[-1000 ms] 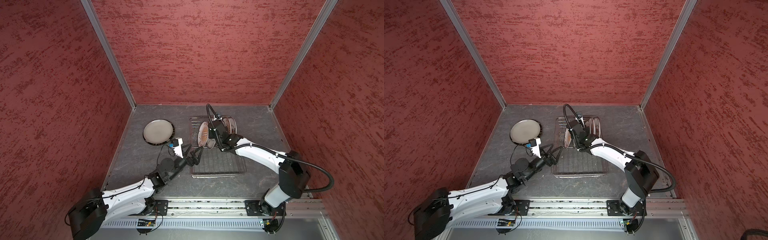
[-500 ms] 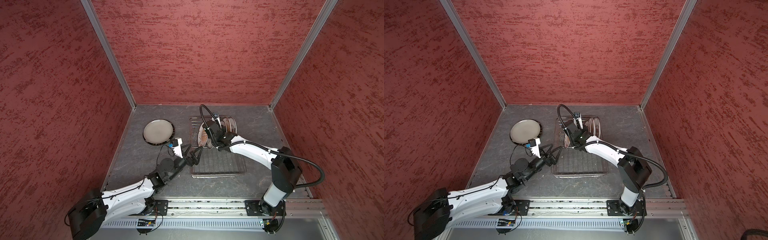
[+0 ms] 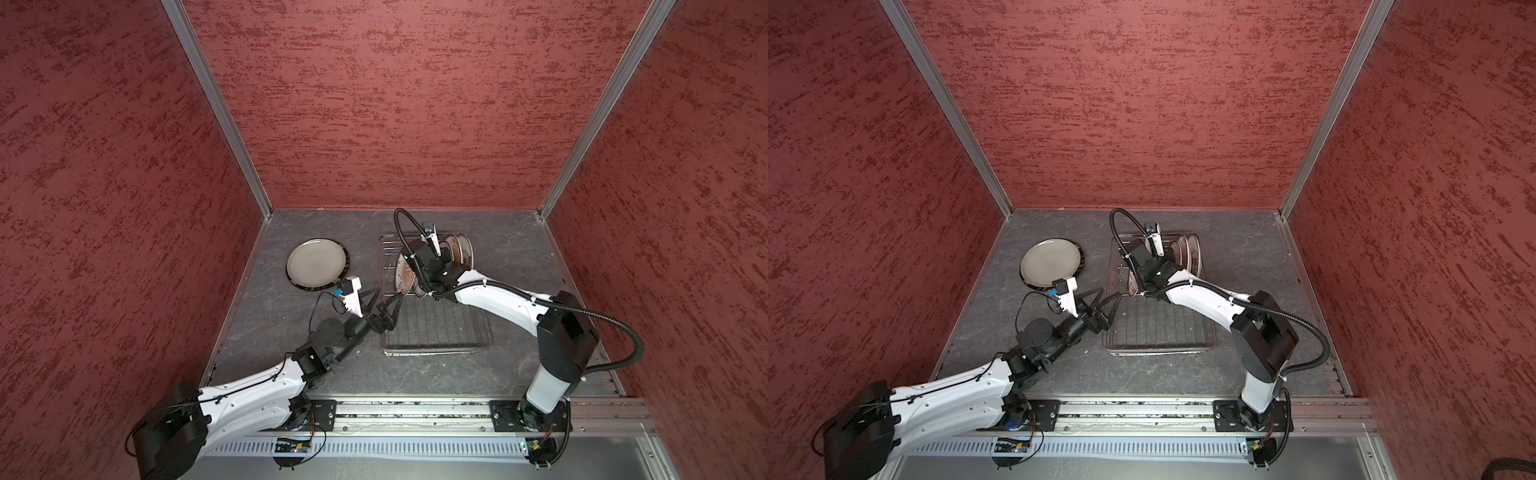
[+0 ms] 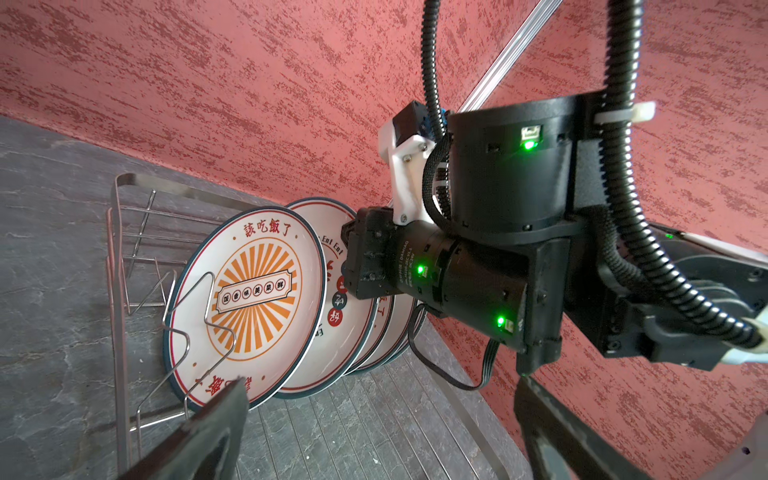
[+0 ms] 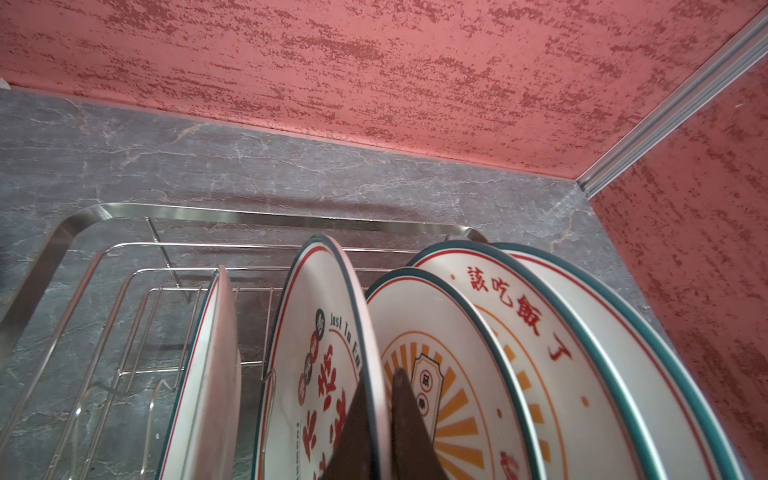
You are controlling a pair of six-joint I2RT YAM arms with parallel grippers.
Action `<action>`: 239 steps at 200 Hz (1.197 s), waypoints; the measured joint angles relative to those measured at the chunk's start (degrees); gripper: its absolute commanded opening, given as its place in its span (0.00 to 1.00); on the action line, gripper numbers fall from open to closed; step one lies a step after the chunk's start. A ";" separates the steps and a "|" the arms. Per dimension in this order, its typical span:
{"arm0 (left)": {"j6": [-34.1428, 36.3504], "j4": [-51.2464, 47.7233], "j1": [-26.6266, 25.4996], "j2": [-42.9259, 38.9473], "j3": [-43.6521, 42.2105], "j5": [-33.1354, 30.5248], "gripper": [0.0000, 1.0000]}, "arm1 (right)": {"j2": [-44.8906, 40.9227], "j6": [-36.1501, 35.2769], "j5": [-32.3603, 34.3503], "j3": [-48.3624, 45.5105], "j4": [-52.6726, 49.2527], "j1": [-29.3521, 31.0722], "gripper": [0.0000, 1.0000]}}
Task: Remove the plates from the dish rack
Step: 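Lower the right gripper onto the printed plate rim in the rack, then close the right gripper on the printed plate and lift it out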
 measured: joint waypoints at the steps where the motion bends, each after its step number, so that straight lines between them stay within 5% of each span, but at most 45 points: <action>1: 0.00 -0.02 0.00 -0.07 -0.04 -0.04 1.00 | 0.00 -0.07 0.02 0.00 0.00 0.02 0.04; 148: -0.02 -0.48 0.66 -2.16 -0.63 -0.48 0.99 | -4.90 -14.97 13.38 0.98 6.69 3.15 0.00; 239: -0.04 -0.72 0.70 -2.93 -0.81 0.31 1.00 | -24.94 -19.23 14.80 -16.20 22.16 4.61 0.00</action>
